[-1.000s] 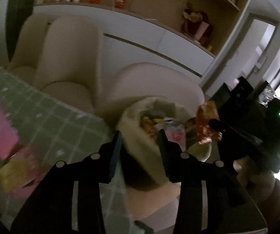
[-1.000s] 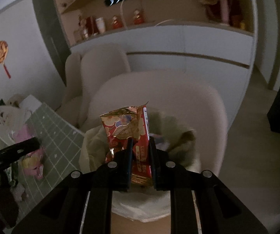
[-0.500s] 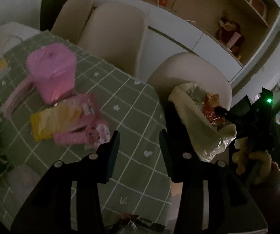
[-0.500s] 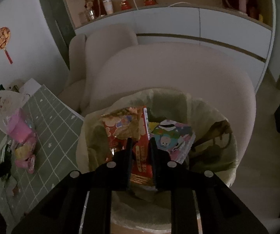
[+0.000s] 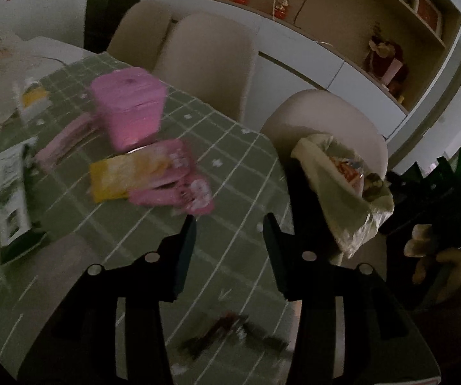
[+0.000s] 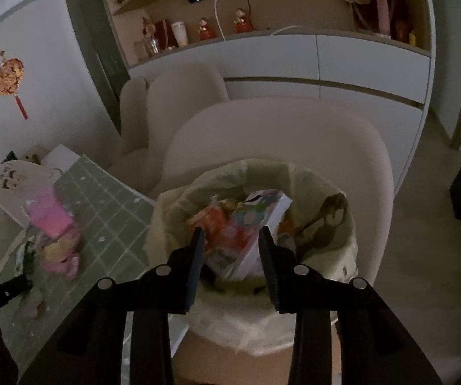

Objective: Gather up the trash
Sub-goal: 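Move both open tools back over the items on the table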

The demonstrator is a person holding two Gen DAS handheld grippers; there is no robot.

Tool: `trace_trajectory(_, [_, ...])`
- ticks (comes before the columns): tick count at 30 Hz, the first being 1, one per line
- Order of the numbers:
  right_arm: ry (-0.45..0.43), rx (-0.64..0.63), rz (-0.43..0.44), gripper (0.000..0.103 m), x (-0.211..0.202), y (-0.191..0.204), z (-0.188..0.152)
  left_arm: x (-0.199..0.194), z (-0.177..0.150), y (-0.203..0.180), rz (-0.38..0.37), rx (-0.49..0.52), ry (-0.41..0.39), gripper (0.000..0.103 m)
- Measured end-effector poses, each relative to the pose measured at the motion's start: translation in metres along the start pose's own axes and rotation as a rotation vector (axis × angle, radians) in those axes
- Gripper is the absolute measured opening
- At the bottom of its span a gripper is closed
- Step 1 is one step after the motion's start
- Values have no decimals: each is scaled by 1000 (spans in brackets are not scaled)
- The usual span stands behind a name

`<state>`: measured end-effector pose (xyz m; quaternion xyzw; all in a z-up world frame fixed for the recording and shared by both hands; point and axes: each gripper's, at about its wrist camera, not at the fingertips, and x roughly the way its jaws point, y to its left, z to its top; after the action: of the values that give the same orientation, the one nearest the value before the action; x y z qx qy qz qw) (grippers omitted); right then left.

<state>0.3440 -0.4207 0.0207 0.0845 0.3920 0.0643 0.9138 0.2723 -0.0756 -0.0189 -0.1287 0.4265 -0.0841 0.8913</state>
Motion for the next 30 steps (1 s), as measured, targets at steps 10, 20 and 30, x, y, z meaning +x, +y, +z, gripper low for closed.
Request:
trace_trajectory(10, [-32, -50, 199, 34, -34, 63, -32, -69, -43, 76, 135, -139, -93, 45])
trace_trajectory(20, [71, -251, 374, 43, -17, 152, -68, -85, -33, 188, 258, -308, -153, 51])
trace_trajectory(30, [189, -289, 445, 59, 0, 168, -101, -49, -7, 200, 225, -333, -122, 53])
